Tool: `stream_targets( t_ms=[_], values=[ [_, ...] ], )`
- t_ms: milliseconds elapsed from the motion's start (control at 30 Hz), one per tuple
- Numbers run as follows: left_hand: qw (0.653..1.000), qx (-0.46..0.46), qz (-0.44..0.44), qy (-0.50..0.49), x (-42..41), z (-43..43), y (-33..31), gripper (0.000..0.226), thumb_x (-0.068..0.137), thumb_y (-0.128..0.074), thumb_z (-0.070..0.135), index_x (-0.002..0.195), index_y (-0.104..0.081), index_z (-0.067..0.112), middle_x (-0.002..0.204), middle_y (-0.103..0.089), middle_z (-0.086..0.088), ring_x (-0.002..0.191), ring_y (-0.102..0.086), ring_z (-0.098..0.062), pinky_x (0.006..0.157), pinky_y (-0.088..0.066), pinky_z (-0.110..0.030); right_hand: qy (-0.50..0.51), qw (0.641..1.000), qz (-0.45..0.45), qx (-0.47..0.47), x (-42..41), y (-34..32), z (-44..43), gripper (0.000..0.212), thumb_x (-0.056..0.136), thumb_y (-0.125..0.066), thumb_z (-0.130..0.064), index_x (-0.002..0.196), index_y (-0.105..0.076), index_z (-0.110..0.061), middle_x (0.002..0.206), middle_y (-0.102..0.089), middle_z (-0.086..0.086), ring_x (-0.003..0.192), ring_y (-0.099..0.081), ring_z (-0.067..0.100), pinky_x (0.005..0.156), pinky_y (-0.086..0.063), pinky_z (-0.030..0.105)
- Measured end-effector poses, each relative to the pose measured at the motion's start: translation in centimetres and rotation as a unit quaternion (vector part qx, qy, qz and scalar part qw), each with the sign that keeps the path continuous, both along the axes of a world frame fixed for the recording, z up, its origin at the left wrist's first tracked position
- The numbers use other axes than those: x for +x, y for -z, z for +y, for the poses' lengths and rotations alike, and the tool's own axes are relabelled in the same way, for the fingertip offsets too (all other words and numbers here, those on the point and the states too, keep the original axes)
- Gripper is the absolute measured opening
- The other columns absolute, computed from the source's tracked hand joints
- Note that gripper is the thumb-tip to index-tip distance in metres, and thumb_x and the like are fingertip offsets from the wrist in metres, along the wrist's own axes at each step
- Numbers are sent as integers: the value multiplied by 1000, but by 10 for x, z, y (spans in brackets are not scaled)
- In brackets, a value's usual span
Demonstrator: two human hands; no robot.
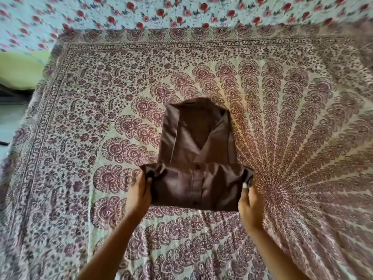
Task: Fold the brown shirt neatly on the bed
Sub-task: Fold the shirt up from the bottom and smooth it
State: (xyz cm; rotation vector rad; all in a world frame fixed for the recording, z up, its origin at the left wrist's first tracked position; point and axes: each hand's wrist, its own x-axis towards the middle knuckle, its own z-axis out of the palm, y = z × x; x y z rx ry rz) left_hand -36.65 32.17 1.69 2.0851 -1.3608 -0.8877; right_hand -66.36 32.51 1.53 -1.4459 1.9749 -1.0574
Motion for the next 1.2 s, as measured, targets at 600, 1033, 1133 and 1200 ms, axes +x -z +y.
stream_targets(
  t_ms=[600,1033,1133,1200],
  values=[
    [980,-69,-149,-113,-34,-148,5,38,100,-29,35,107,-52,6,87,-65,-26,76,-62,-41,60,-42,-35,88,988,116,-42,7,13,-146,34,92,-44,-21,83,-59,8,67,-61,30,57,-58,42,50,-37,38],
    [983,32,-122,-133,-30,-161,37,41,97,-37,44,103,-55,7,102,-65,-22,92,-61,-38,75,-46,-41,21,992,109,56,2,38,-150,23,94,-48,-13,112,-49,0,77,-65,21,63,-62,39,49,-38,33],
    [979,8,-127,-161,-30,-168,39,41,99,-34,41,103,-52,4,100,-65,-26,89,-62,-40,72,-47,-42,13,988,151,4,11,30,-166,14,93,-48,-7,102,-54,1,75,-66,17,58,-61,37,48,-28,28],
    [977,25,-140,-161,-31,-172,39,40,99,-34,41,107,-49,5,103,-64,-25,92,-62,-39,73,-46,-42,-7,985,173,21,10,33,-177,12,94,-45,-7,99,-54,0,78,-66,16,62,-61,37,49,-26,29]
  ],
)
